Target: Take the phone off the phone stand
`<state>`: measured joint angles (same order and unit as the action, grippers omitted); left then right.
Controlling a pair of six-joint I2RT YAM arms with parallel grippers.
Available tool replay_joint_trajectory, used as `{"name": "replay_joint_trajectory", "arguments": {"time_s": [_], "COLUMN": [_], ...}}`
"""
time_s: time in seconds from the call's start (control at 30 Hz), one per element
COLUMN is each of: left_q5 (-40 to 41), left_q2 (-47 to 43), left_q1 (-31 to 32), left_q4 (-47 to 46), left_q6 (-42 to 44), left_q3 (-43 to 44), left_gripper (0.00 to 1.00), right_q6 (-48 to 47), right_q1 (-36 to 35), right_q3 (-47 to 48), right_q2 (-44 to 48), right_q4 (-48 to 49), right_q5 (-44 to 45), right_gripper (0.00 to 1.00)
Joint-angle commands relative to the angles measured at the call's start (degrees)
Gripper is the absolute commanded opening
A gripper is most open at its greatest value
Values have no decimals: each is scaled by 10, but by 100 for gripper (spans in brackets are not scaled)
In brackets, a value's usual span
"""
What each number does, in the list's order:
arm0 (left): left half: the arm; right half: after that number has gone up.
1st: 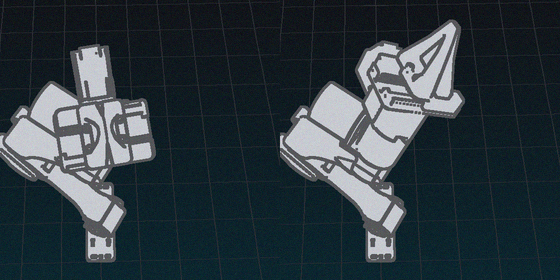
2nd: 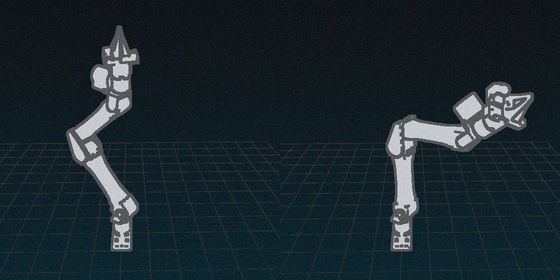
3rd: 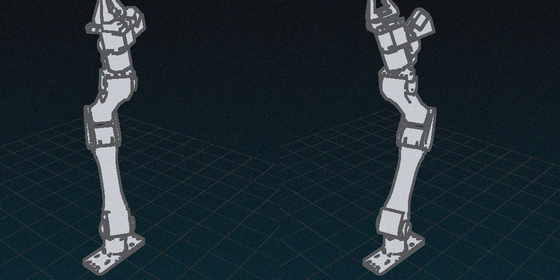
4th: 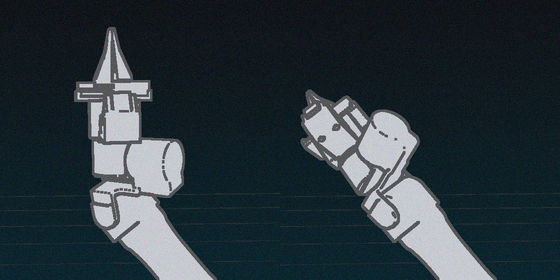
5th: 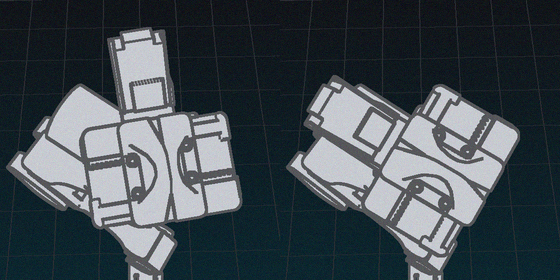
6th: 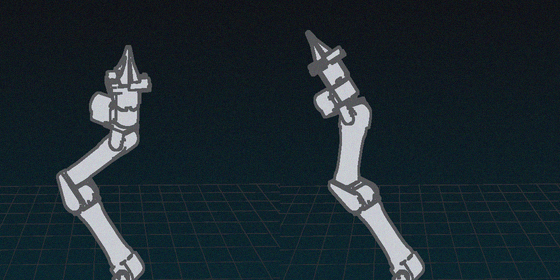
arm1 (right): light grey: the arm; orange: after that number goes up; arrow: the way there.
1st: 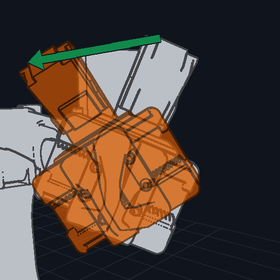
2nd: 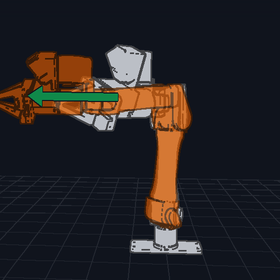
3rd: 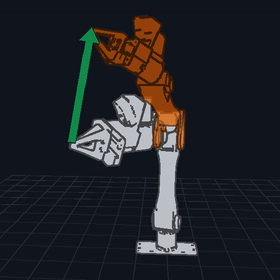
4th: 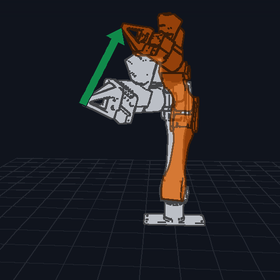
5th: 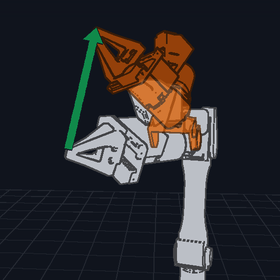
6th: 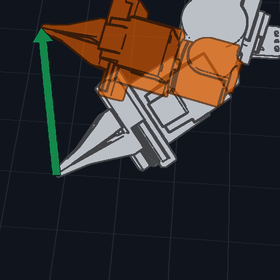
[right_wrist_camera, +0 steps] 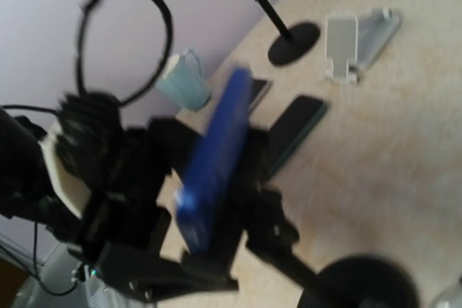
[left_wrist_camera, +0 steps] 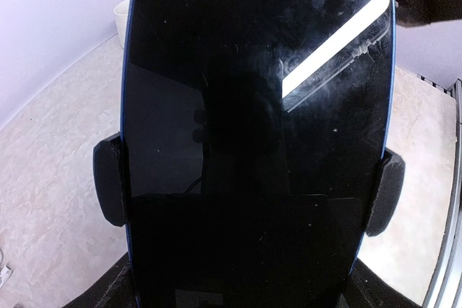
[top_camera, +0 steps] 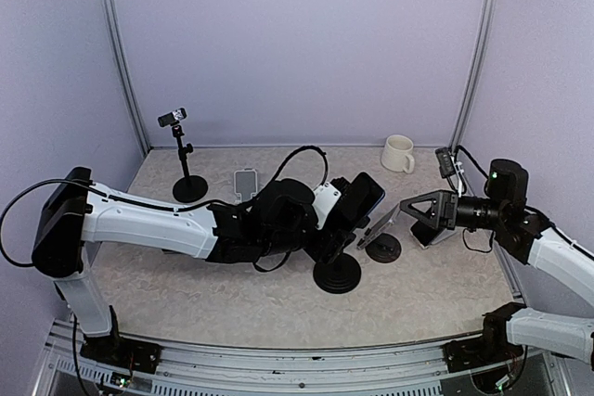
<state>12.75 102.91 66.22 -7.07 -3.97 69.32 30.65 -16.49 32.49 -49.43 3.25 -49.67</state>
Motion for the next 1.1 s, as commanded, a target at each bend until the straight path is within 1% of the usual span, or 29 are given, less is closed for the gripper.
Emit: {"name": "replay_joint_trajectory", "arguments": {"time_s": [0.0, 0.3, 0.47, 0.83, 1.07], "left_q5": [30, 44, 48, 55, 60], "left_q2": [-9, -2, -2, -1, 3], "left_q1": [-6, -3, -1, 3, 4], "left_q4": [-23, -13, -11, -9, -6], "left_q6": [-12, -22, -22, -19, -20], "left_q3": [24, 29, 30, 30, 34], "left_gripper": [44, 43, 42, 41, 40], "right_q6": [48, 101, 124, 148, 161], "right_q1": [-19, -112, -149, -188, -196], "right_q3": [-20, -36, -38, -35, -37], "right_q2": [5, -44, -66, -122, -127], "right_q4": [11, 81, 118, 169, 186], "right_q5": [-5, 70, 101, 149, 174], "right_gripper": [76, 70, 69, 61, 52]}}
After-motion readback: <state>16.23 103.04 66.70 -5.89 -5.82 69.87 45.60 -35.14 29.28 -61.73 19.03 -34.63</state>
